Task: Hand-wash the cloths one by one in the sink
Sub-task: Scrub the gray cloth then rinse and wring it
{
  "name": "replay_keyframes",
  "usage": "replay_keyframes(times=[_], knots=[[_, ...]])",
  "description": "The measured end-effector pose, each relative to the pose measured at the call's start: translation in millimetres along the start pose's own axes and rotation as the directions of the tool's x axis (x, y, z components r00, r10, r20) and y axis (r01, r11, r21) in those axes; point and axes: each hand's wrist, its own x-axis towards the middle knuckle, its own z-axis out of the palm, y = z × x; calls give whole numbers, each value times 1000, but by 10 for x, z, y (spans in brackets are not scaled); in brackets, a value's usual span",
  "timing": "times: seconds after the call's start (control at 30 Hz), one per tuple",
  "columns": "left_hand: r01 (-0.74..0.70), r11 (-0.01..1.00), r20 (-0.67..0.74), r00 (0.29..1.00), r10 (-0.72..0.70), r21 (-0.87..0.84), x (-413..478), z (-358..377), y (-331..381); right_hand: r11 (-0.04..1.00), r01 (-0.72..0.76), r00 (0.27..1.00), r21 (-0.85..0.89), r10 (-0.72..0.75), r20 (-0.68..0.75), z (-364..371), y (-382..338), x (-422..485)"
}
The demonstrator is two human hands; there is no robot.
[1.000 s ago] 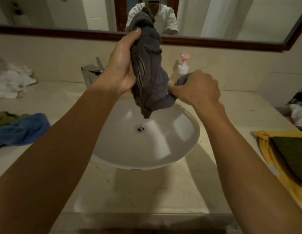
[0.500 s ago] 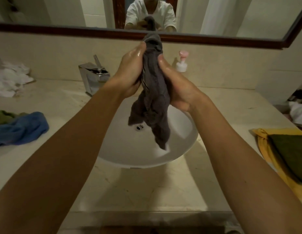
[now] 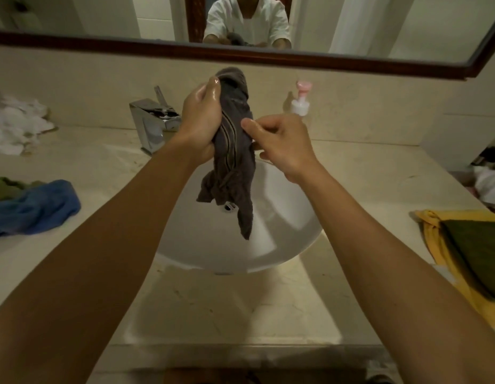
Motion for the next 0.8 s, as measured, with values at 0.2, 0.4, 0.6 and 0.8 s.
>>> replay_keyframes(times=[0.2,0.4,0.6,0.8], knots=[[46,992,129,990,-61,118,-26,-207,47,942,-84,949,325,175,-263,15,1,132],[21,968,341,934,-109,251,-78,-336,81,720,-153,924,677,347,-160,-46,33,213],[-53,951,346,936,-58,304,-100,-366,12,539,-248,945,805,318,78,-155,-29,163],[-200,944,132,977,170,262,-27,-209,-88,818,-328,928,472,186,323,-255,-164,95]])
